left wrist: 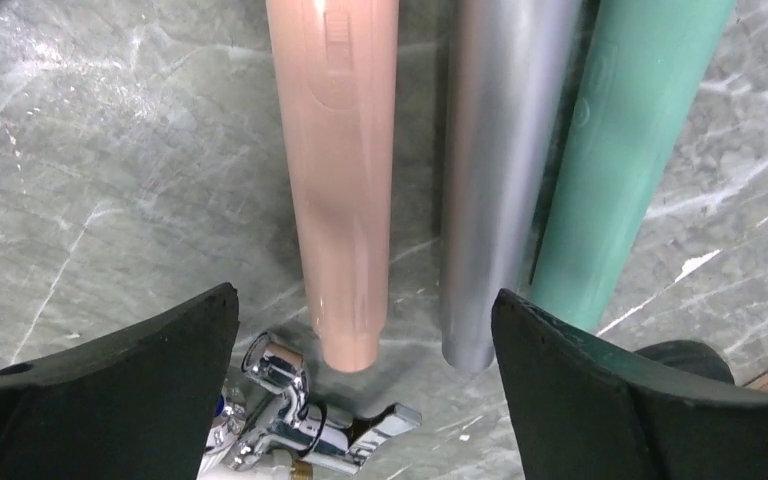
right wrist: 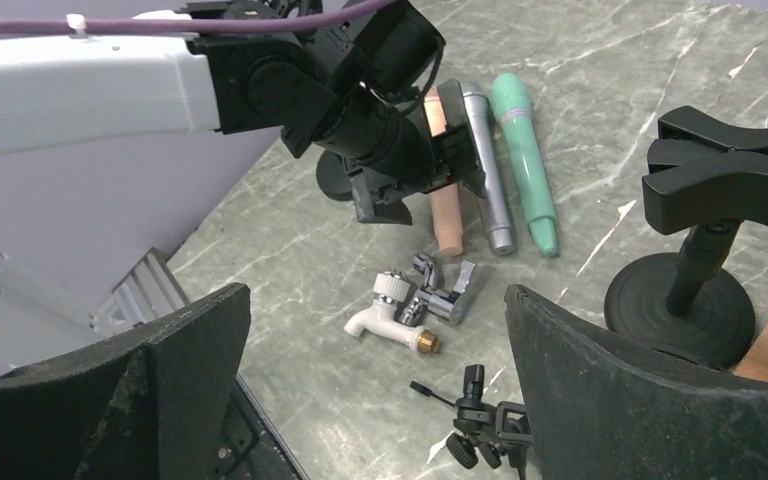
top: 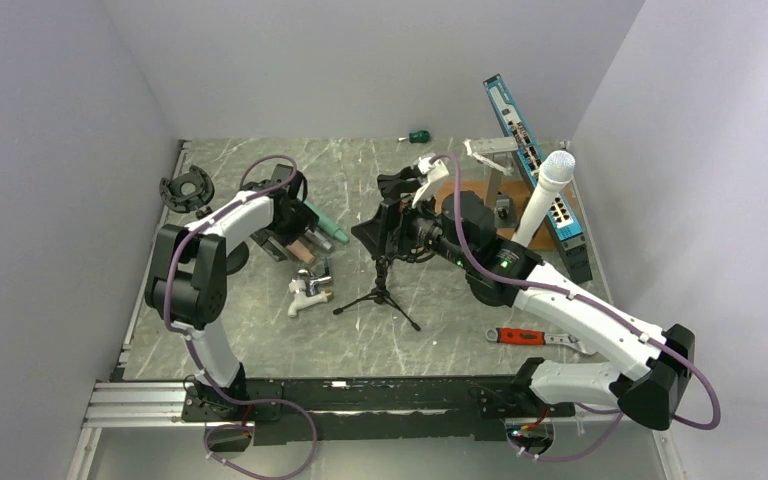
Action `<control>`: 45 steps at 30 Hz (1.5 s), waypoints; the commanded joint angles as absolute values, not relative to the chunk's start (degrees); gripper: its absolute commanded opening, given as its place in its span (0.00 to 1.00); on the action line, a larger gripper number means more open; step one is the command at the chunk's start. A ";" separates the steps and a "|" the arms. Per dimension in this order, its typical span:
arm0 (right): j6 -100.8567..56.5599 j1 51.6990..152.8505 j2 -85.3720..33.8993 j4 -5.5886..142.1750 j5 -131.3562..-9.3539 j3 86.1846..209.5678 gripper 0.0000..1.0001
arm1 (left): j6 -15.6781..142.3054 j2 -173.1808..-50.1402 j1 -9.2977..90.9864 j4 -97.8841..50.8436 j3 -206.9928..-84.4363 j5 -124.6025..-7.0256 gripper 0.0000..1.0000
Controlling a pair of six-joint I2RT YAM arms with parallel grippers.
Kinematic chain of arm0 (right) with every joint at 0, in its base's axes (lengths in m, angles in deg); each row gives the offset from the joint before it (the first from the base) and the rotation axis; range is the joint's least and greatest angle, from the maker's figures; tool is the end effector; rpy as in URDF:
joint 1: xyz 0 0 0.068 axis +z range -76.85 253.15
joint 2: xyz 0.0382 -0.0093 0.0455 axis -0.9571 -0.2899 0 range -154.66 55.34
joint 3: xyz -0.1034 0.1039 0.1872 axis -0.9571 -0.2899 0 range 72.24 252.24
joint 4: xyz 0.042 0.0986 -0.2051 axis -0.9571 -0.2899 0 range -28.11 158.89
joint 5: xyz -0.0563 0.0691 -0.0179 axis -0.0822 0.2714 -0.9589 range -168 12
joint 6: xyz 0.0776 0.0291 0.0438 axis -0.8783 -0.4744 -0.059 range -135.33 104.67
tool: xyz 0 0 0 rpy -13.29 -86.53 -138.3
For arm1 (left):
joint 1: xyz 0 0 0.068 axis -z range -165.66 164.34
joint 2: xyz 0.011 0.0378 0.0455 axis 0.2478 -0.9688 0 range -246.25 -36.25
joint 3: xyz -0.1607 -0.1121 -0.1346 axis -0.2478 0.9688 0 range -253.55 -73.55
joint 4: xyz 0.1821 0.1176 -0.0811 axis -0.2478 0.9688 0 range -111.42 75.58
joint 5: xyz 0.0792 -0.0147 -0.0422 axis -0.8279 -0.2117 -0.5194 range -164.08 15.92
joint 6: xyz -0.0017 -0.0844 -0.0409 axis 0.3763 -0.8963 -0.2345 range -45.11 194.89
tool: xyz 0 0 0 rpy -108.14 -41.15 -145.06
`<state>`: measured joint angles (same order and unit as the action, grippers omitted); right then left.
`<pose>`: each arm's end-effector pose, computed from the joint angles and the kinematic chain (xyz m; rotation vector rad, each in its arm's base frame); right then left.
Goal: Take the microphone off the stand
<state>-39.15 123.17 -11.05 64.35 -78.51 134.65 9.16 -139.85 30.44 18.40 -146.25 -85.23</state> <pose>0.1946 0.2309 0.3436 -0.4042 1.7680 0.9316 0.3300 -0.0781 0.1288 -1.1999 2.4853 -0.1036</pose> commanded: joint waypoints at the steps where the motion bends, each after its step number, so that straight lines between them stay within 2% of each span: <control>1: -36.73 123.20 -11.31 63.73 -78.27 138.24 1.00 | 11.40 -134.75 30.29 17.46 -146.18 -83.05 0.99; 10: -29.88 123.13 -12.95 47.64 -75.87 152.16 1.00 | 19.81 -119.46 29.19 13.98 -144.62 -78.45 0.99; 15: -25.93 123.14 -10.85 38.93 -76.00 162.16 1.00 | 29.12 -111.49 27.65 9.11 -145.24 -66.68 0.99; 18: -24.86 123.17 -8.53 36.77 -81.47 165.05 1.00 | 35.69 -107.74 27.62 7.16 -147.09 -60.53 0.99; 23: -25.10 123.16 -4.06 34.23 -96.23 163.29 1.00 | 47.38 -101.36 27.62 1.39 -146.09 -49.96 0.99; 27: -27.67 123.14 0.14 28.61 -100.77 160.21 1.00 | 51.70 -96.77 27.62 -0.04 -141.27 -53.16 0.99; 34: -38.96 123.15 7.58 16.91 -112.47 151.17 1.00 | 55.97 -92.57 27.54 -3.16 -135.44 -50.76 0.99; 41: -46.96 123.17 12.48 11.69 -117.47 148.33 1.00 | 56.41 -91.05 27.53 -4.07 -133.94 -48.98 0.99; 45: -51.56 123.17 11.60 5.51 -125.80 149.59 1.00 | 56.74 -91.06 27.53 -3.56 -134.13 -49.34 0.99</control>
